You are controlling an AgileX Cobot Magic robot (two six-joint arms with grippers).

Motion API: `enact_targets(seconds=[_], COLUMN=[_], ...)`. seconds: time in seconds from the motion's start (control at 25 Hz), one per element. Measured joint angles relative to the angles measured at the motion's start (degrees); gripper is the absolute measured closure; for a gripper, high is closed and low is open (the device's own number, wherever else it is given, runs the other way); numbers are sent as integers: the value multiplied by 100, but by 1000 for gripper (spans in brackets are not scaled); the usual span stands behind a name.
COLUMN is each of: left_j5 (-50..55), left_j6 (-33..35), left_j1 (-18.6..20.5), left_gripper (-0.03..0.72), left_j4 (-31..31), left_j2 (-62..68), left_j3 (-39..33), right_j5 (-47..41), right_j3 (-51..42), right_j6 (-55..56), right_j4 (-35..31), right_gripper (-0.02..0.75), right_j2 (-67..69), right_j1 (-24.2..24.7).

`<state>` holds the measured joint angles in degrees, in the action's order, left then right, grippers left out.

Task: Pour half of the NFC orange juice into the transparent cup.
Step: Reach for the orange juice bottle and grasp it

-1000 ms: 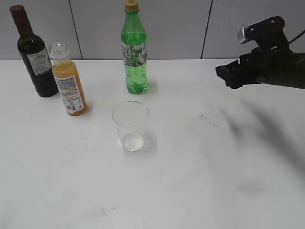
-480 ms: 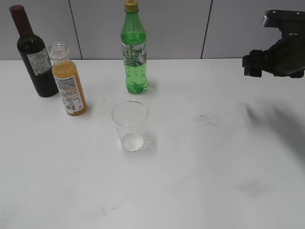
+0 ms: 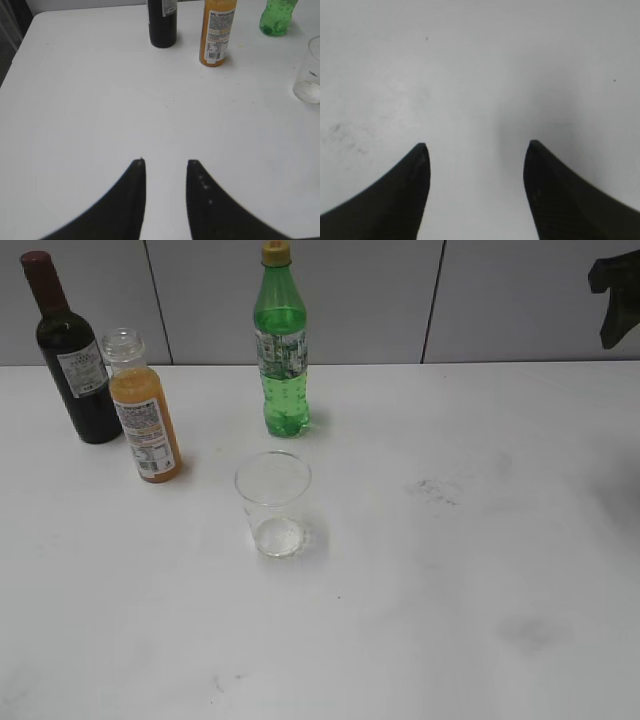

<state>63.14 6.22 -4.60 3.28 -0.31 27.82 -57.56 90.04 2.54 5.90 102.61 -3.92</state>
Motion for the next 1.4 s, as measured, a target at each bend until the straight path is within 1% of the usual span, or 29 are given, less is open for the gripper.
enact_targets(seconds=[0.08, 0.12, 0.2, 0.36, 0.44, 0.52, 0.72, 0.8, 0.88, 1.04, 1.4], left_j5=[0, 0, 0, 0, 0, 0, 0, 0, 0, 0, 0], left_j6=[0, 0, 0, 0, 0, 0, 0, 0, 0, 0, 0], left_j1=[0, 0, 0, 0, 0, 0, 0, 0, 0, 0, 0], left_gripper=[460, 460, 460, 460, 460, 460, 460, 460, 460, 460, 460], left_j4=[0, 0, 0, 0, 0, 0, 0, 0, 0, 0, 0], left_j2=[0, 0, 0, 0, 0, 0, 0, 0, 0, 0, 0], left_j3=[0, 0, 0, 0, 0, 0, 0, 0, 0, 0, 0], right_j5=[-394, -498, -690, -699, -565, -222, 903, 1072, 1095, 1095, 759], right_j3=[147, 161, 155, -146, -544, -1087, -2871, -3461, -4017, -4844, -5935], right_j6=[-254, -313, -388, -451, -511, -607, -632, -625, -615, -464, -331], right_j4=[-378, -460, -530, -590, -590, -590, -647, -690, -696, -702, -703], right_gripper=[294, 300, 305, 305, 307, 302, 204, 181, 172, 167, 167], right_j2=[-79, -157, -401, -1100, -1587, -2125, -3825, -4440, -5056, -6071, -8365], right_j1=[83, 98, 110, 110, 110, 110, 110, 110, 110, 110, 110])
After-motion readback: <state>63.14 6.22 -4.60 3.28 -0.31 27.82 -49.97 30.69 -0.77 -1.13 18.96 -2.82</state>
